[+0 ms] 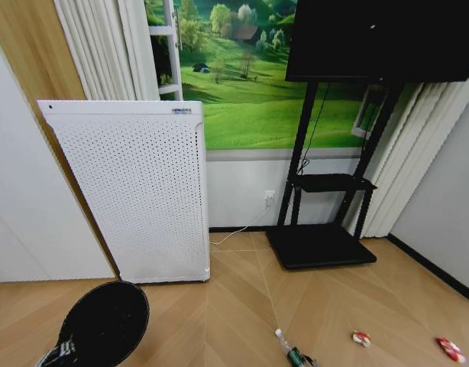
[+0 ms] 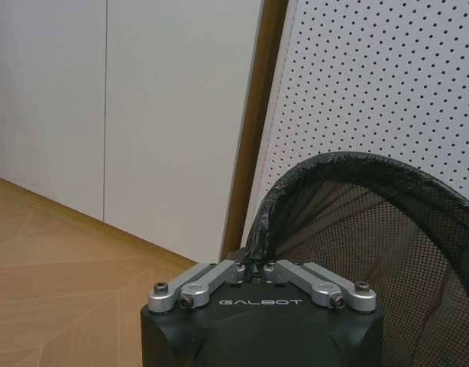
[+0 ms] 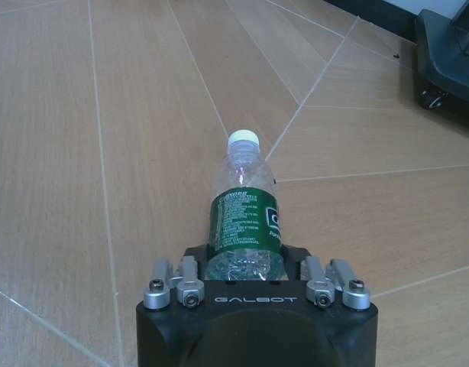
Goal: Pick up the trash bin and place the garbage on the floor into it.
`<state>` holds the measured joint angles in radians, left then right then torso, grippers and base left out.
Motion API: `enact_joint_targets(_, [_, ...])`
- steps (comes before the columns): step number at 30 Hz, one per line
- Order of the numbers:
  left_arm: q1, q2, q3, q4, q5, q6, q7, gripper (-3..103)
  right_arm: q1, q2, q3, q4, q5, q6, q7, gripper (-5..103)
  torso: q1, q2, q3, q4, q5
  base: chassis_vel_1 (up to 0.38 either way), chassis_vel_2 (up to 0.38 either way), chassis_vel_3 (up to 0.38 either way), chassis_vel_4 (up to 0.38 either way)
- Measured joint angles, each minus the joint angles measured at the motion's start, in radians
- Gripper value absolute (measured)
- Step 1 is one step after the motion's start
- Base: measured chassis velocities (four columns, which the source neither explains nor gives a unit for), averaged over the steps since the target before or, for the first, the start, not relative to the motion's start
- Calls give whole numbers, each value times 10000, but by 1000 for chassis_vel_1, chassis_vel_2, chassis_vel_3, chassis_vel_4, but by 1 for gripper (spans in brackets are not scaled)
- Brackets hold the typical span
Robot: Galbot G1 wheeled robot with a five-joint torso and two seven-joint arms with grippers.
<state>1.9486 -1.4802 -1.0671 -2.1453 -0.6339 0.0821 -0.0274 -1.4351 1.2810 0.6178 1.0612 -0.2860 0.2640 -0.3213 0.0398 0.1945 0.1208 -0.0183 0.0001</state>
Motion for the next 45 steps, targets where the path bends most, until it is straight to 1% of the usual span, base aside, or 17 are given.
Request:
enact_joint_targets(2, [13,4,-42,-7,-64,0,-4,4,3,11,6,-10,-188,16,191,41,0,0,0,0,-3,0,0,0,0])
enact_joint_targets(4, [19,5,-46,-8,-86,0,-4,4,15,29,27,-39,-365,55,304,41,0,0,0,0,-2,0,0,0,0])
enact_joint_targets(6, [18,7,-42,8,-116,-5,-4,4,20,39,85,-35,-639,142,386,32,0,0,0,1,0,0,0,0,0])
enact_joint_targets(8, [11,7,-32,39,-116,-13,-5,4,-13,36,101,33,-643,151,393,29,0,0,0,1,1,0,0,0,0])
enact_joint_targets(11, [-24,34,55,96,-108,-15,-8,4,-181,-14,197,527,-369,169,378,22,0,0,0,1,3,0,0,0,0])
enact_joint_targets(13, [-200,261,244,198,-175,112,-52,4,-615,-254,366,1583,450,209,362,18,0,0,0,3,1,0,0,0,0])
enact_joint_targets(17, [-494,713,464,320,-395,360,-141,4,-1061,-526,580,2569,1125,262,344,18,0,1,0,4,-5,0,0,0,0])
enact_joint_targets(20, [-1307,2016,1202,604,-1069,661,-530,4,-2102,-1024,984,4344,2796,431,186,18,0,0,0,2,-6,0,0,0,0])
enact_joint_targets(21, [-1307,2016,1202,604,-1069,661,-530,4,-2102,-1024,984,4344,2796,431,186,18,0,0,0,2,-6,0,0,0,0])
enact_joint_targets(23, [-1840,2552,1751,774,-1696,714,-975,4,-2763,-1200,1049,5311,3450,743,36,18,0,0,0,-4,-2,0,0,0,0])
enact_joint_targets(25, [-2225,2822,2321,997,-2216,757,-1228,4,-3339,-1164,1112,6427,3787,1149,-378,18,0,0,0,-9,-4,0,0,0,0])
enact_joint_targets(29, [-2388,2909,2885,1324,-2309,709,-1307,4,-3890,-1161,843,8038,4287,1228,-914,18,1,0,0,3,0,0,0,0,0])
enact_joint_targets(36, [-2829,3328,4199,1708,-2309,570,-1305,4,-4106,-1053,197,9663,4398,1092,-1669,18,0,0,0,3,-1,0,0,0,0])
enact_joint_targets(38, [-3329,3807,5151,2123,-2320,506,-1058,4,-4099,-1132,-198,10354,4463,998,-1954,18,0,0,0,0,-2,0,0,0,0])
enact_joint_targets(39, [-3329,3807,5151,2123,-2320,506,-1058,4,-4099,-1132,-198,10354,4463,998,-1954,18,0,0,0,0,-2,0,0,0,0])
enact_joint_targets(40, [-3613,4027,5603,2412,-2368,517,-895,4,-4020,-1202,-408,10476,4408,1012,-2006,18,0,0,0,-1,-2,0,0,0,0])
enact_joint_targets(45, [-4602,4539,7206,3578,-2482,528,-324,4,-3550,-1192,-1316,10194,4150,1041,-2056,18,1,0,1,1,-2,0,0,0,0])
